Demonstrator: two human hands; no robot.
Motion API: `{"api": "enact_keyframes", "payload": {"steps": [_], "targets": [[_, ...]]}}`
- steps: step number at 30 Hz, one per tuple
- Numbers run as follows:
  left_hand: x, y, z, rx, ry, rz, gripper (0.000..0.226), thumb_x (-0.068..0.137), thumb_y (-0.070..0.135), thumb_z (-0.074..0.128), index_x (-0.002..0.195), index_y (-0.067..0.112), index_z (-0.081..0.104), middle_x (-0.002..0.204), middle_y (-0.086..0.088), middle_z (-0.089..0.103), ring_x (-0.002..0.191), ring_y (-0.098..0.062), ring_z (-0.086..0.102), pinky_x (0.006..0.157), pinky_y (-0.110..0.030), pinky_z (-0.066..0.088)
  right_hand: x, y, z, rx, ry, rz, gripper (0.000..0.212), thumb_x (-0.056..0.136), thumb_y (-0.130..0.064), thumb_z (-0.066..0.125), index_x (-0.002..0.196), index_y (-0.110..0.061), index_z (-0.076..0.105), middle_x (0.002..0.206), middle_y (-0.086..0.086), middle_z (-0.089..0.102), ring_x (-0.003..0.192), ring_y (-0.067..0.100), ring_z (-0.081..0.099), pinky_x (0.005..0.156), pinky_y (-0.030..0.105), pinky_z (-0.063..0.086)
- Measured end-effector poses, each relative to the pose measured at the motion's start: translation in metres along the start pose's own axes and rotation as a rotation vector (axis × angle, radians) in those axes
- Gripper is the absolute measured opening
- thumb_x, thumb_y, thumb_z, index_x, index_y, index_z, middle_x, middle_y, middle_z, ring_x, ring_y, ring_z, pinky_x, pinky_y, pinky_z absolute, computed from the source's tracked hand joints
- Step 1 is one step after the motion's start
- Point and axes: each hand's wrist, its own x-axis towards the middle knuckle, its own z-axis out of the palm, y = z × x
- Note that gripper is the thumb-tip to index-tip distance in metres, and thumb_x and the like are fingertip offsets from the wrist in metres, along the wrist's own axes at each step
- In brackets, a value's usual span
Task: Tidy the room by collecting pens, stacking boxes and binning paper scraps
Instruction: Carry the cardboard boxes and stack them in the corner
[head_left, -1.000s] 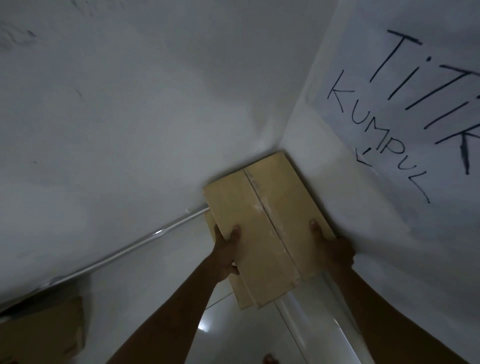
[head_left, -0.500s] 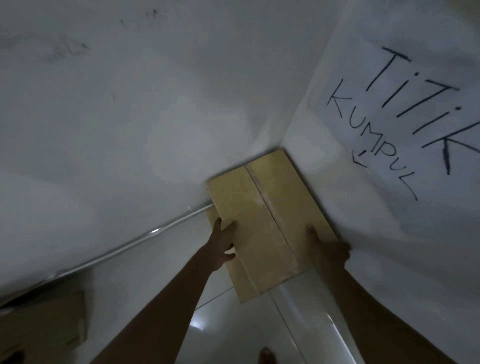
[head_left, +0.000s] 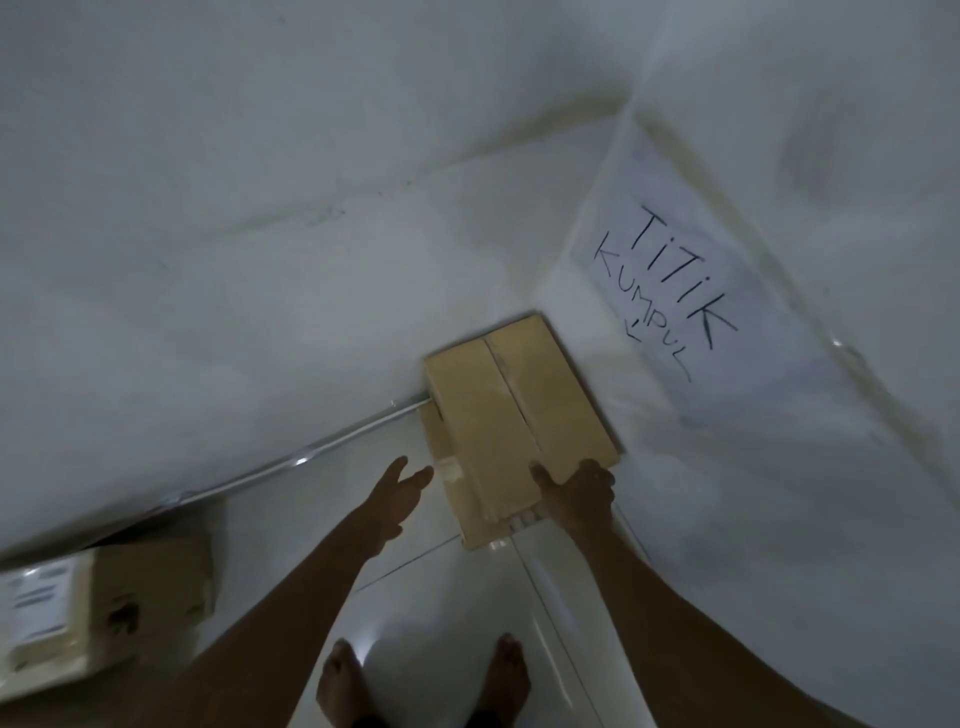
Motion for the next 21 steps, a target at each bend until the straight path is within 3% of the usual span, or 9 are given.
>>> {"api": "enact_keyframes", "payload": {"steps": [4, 9, 18, 21], "targets": [[-0.055, -0.003, -0.008, 0.123, 0.055, 0.058, 0.068, 0.096, 0.040, 0.052, 0.153, 0.024, 0.018, 0.154, -0.011, 0.033, 0.137, -0.029, 0.039, 0.110, -0.043, 0.030, -0.049, -0.015, -0.016, 0.006, -0.098, -0.111, 0.096, 0.079, -0.063, 0.062, 0.143, 0.001, 0.030, 0.144, 0.021, 0.036, 0.132, 0.035, 0.038, 0.105, 0.043, 0.038], [-0.121, -0.007, -0.024, 0.104, 0.108, 0.101, 0.066, 0.095, 0.041, 0.054, 0.151, 0.025, 0.024, 0.152, -0.011, 0.037, 0.134, -0.029, 0.042, 0.108, -0.042, 0.032, -0.111, -0.035, -0.038, 0.012, -0.231, -0.223, 0.099, 0.077, -0.067, 0.061, 0.145, -0.002, 0.029, 0.146, 0.016, 0.038, 0.132, 0.032, 0.042, 0.103, 0.039, 0.039], [-0.222, -0.032, -0.053, 0.118, 0.157, 0.200, 0.060, 0.095, 0.038, 0.055, 0.148, 0.021, 0.032, 0.149, -0.010, 0.040, 0.130, -0.025, 0.045, 0.101, -0.031, 0.035, -0.209, -0.059, -0.075, -0.032, -0.278, -0.394, 0.094, 0.080, -0.064, 0.059, 0.148, -0.007, 0.027, 0.152, 0.013, 0.034, 0.136, 0.028, 0.037, 0.108, 0.036, 0.037], [-0.254, -0.053, -0.075, 0.136, 0.178, 0.218, 0.060, 0.095, 0.039, 0.053, 0.148, 0.021, 0.032, 0.153, -0.009, 0.035, 0.136, -0.026, 0.039, 0.107, -0.032, 0.032, -0.251, -0.060, -0.079, -0.022, -0.307, -0.417, 0.097, 0.080, -0.065, 0.059, 0.150, -0.008, 0.024, 0.154, 0.011, 0.030, 0.136, 0.028, 0.039, 0.109, 0.038, 0.037]]}}
